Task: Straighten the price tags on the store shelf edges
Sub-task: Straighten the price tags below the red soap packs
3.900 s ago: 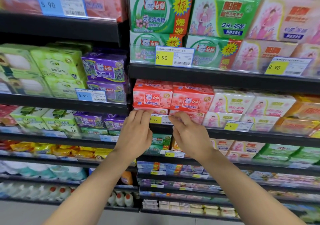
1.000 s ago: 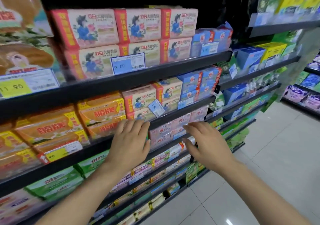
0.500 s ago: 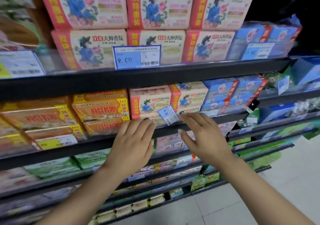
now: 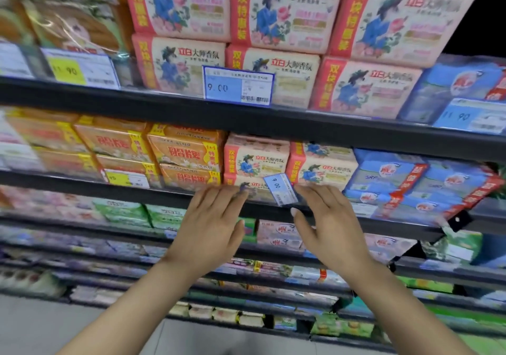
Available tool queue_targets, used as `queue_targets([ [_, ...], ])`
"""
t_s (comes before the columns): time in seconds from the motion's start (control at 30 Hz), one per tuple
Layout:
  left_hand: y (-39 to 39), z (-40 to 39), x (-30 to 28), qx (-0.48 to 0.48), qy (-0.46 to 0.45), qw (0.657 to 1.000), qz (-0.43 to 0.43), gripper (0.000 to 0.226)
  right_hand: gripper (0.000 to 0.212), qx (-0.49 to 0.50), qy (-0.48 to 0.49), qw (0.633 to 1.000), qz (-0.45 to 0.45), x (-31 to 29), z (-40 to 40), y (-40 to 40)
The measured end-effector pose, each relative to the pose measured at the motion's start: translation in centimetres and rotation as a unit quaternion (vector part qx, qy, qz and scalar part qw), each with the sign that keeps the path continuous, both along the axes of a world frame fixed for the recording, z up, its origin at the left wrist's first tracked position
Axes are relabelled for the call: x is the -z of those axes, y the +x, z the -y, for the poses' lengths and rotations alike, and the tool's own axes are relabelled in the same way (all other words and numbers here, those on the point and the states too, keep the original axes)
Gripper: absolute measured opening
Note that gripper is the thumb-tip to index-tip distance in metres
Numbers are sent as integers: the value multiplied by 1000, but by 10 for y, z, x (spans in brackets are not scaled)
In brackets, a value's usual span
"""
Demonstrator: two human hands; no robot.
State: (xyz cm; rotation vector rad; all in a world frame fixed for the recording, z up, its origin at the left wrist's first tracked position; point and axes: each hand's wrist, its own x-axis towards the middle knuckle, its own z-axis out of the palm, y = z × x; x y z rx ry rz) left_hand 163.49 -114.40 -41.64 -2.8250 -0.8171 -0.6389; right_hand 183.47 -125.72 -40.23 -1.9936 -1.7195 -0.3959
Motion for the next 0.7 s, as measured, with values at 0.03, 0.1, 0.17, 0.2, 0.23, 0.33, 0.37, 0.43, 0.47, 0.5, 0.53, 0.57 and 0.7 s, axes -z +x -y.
queue_targets([
  [0.03,0,0,0,-4,-2,1000,-1,47,45,2,-1,1000,1,0,-2,-1],
  [0.1,0,0,1,-9,-6,1000,-4,47,44,8,-1,1000,8,0,-6,-4],
  [0.17,2,-2,1,-10,-4,1000,-8,48,44,17,6,1000,11,1,-9,-7],
  [0.2,3,-2,2,-7,0,1000,-8,48,44,21,10,1000,9,2,-9,-8],
  [0.23,5,-2,3,-3,3,1000,-7,47,44,22,12,1000,8,4,-8,-9],
  [0.33,8,-3,6,9,10,1000,-1,47,45,20,9,1000,15,8,-6,-9],
  [0.37,9,-3,7,11,11,1000,0,47,45,21,10,1000,14,9,-6,-10],
  [0.43,10,-5,8,13,12,1000,2,47,45,25,14,1000,6,9,-7,-10],
  [0.47,10,-5,8,15,12,1000,3,47,44,29,17,999,1,9,-7,-11],
  [0.5,11,-6,8,18,11,1000,4,48,42,32,21,999,-3,8,-8,-12],
  [0.53,11,-6,8,20,10,1000,5,48,40,34,27,999,-6,8,-9,-13],
  [0.57,12,-6,9,22,10,1000,8,47,37,35,31,999,-7,7,-9,-14],
  [0.7,14,-8,9,25,1,999,22,45,33,32,24,999,15,4,-9,-16],
])
